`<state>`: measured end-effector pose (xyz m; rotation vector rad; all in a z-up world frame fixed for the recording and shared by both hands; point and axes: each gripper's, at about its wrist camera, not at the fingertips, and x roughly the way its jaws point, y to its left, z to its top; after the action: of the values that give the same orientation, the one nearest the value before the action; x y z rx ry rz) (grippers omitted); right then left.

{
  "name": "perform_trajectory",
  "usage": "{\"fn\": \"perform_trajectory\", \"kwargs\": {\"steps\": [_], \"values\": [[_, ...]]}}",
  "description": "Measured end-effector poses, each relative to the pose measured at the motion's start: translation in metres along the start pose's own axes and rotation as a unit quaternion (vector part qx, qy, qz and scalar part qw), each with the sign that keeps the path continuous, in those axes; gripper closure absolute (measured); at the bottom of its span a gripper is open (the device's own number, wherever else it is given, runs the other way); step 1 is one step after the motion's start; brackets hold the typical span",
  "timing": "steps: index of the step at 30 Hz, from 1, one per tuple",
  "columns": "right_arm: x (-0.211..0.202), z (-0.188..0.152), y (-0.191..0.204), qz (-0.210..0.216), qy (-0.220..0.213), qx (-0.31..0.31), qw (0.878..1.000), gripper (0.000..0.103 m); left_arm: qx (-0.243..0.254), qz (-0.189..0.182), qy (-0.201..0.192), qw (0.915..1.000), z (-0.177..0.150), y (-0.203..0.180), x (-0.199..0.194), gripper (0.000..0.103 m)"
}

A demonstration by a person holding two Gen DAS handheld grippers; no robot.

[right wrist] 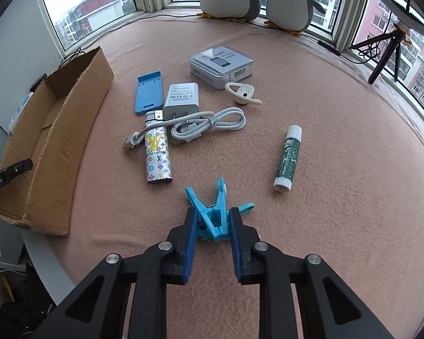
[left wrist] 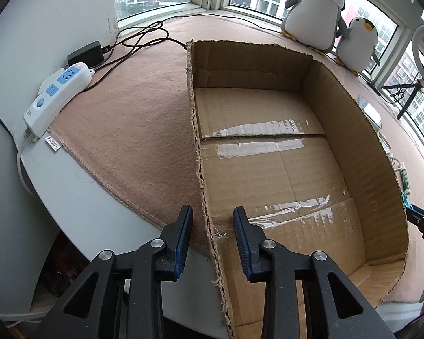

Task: Organize rigid objects
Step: 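Grasp the blue clothespin with the right gripper and carry it into the box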

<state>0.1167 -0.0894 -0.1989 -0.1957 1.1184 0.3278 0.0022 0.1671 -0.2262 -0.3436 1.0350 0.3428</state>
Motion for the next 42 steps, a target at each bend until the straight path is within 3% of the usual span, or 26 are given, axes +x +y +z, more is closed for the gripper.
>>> {"fn": "perform_trajectory", "kwargs": {"steps": [12,22,27,33,42], "values": [[-0.028,0.000,-0.002,0.029,-0.052,0.047,0.997,0.087,0.002,-0.001,0.000,1.0000,0.000,-0.001,0.001,0.071],[-0.071,0.018,0.070,0.107,-0.107,-0.015,0.988,0.087,0.002,-0.002,0.001,1.0000,0.001,-0.002,0.001,0.071],[-0.072,0.021,0.107,0.146,-0.106,-0.049,0.982,0.087,0.001,-0.001,0.001,1.0000,0.001,-0.002,0.001,0.071],[-0.050,0.020,0.137,0.160,-0.084,-0.066,0.981,0.087,0.000,-0.002,0.001,1.0000,0.001,-0.001,0.002,0.071],[-0.038,0.020,0.150,0.145,-0.076,-0.081,0.983,0.087,0.002,-0.005,0.002,1.0000,0.002,0.001,0.002,0.071]]}}
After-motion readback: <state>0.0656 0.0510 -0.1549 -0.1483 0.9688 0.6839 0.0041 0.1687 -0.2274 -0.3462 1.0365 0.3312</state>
